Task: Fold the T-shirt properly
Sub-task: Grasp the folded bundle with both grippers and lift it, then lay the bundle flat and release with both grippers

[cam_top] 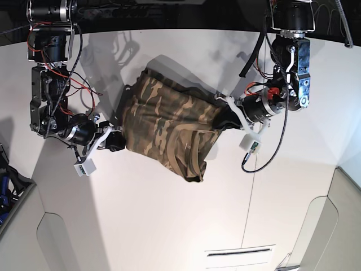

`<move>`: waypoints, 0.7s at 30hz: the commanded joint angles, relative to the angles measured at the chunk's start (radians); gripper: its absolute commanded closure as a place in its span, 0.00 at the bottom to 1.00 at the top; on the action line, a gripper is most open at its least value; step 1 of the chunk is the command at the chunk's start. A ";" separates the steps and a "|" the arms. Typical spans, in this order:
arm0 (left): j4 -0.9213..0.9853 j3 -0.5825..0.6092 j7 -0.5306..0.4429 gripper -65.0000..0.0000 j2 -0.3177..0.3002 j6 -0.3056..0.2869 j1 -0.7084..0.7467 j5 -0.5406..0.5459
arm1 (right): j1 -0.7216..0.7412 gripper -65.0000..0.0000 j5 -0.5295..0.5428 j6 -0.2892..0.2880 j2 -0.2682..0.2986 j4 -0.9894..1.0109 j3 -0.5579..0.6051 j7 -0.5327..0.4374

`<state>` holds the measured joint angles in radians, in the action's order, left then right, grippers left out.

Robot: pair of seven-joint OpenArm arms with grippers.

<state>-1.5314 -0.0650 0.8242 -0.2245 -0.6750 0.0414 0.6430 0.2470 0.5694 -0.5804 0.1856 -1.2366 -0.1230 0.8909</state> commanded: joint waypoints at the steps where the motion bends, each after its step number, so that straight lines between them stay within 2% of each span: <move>1: -0.025 -0.003 -0.004 1.00 -0.024 -0.022 -0.010 0.053 | 0.027 1.00 0.014 -0.010 0.009 -0.012 -0.002 -0.027; 6: -0.122 -0.003 0.018 1.00 -0.070 -0.023 0.046 0.155 | 0.041 1.00 0.005 -0.010 0.019 -0.012 -0.006 -0.070; 14: -0.206 -0.001 0.047 1.00 -0.067 -0.023 0.194 0.206 | 0.043 1.00 -0.006 -0.010 0.018 -0.012 -0.006 -0.090; 18: -0.203 -0.001 0.045 1.00 -0.025 -0.023 0.216 0.185 | 0.043 1.00 -0.013 -0.011 0.018 -0.012 -0.006 -0.091; 21: -0.198 -0.001 0.009 1.00 0.026 -0.023 0.216 0.122 | 0.040 1.00 -0.019 -0.011 0.011 -0.012 -0.003 -0.091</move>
<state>-1.7168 -0.0631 0.8509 -0.1921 -0.6861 0.2630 0.7479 0.2653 0.5369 -0.5804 0.1928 -1.2358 -0.1246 0.8223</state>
